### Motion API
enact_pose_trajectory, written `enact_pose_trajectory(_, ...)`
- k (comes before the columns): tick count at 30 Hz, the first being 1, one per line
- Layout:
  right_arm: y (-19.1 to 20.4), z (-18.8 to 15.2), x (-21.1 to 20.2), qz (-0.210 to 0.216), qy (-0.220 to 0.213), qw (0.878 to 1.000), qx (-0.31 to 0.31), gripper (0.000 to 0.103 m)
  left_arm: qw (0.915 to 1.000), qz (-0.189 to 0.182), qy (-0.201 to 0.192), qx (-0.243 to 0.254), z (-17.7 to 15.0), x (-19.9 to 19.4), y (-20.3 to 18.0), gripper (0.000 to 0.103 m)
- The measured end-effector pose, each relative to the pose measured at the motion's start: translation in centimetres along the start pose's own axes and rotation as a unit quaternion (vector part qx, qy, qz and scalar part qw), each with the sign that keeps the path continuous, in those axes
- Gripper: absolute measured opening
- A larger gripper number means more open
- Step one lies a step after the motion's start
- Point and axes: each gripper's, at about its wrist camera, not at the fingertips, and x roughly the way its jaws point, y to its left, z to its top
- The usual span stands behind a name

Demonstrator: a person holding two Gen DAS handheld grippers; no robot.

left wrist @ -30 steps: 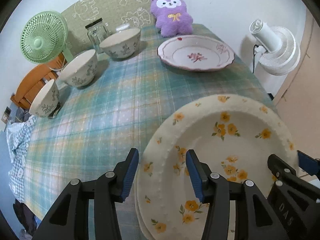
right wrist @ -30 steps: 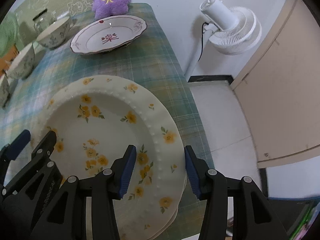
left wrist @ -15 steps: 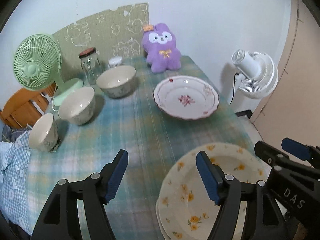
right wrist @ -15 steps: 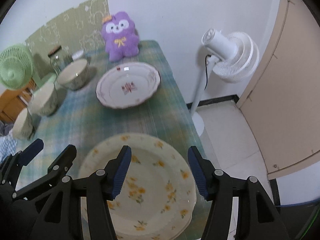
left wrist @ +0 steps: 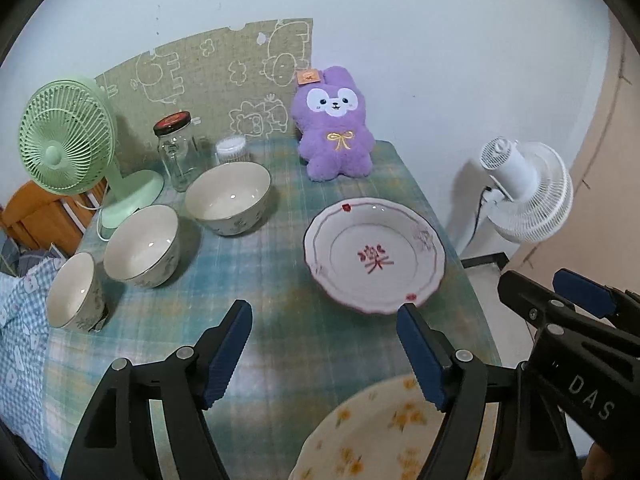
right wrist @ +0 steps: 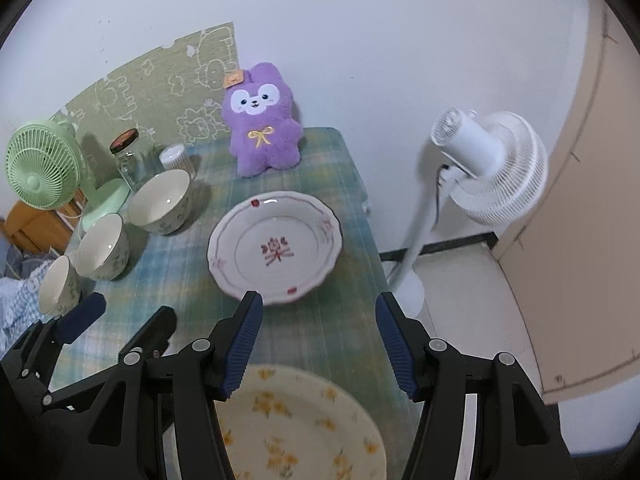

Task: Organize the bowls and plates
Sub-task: 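Move both grippers to the red-rimmed white plate, then grasp the rim of the red-rimmed plate with both grippers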

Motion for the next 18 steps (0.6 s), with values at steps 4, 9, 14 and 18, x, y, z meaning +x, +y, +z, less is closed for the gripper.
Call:
enact_pose_trajectory(4,-0.6,2.0,2.5,0.017,0.002,1.0,-0.012,0.063,0.9999,0.012,-0.001,-0.011,1.4,2.1,-0.6,0.076)
enact_pose_trajectory(9,-0.9,4.2,5.5,0.027,0.0,0.999,-0.034,0.063,0.9994,0.027,-0.004,-0.02,2.9,4.8,-1.1,0.076)
enact_pose_trajectory(14,-1.2,6.0,8.4,0.036,0.005,0.999,-0.039,0.063,0.9989,0.038,-0.003,-0.028,4.5,7.4,-1.1,0.076)
enact_pose_trajectory(18,-1.5,7.0,10.9,0.039,0.013,0.999,-0.032,0.063,0.998,0.046,0.012,-0.043,5.2,9.5,-1.1,0.074)
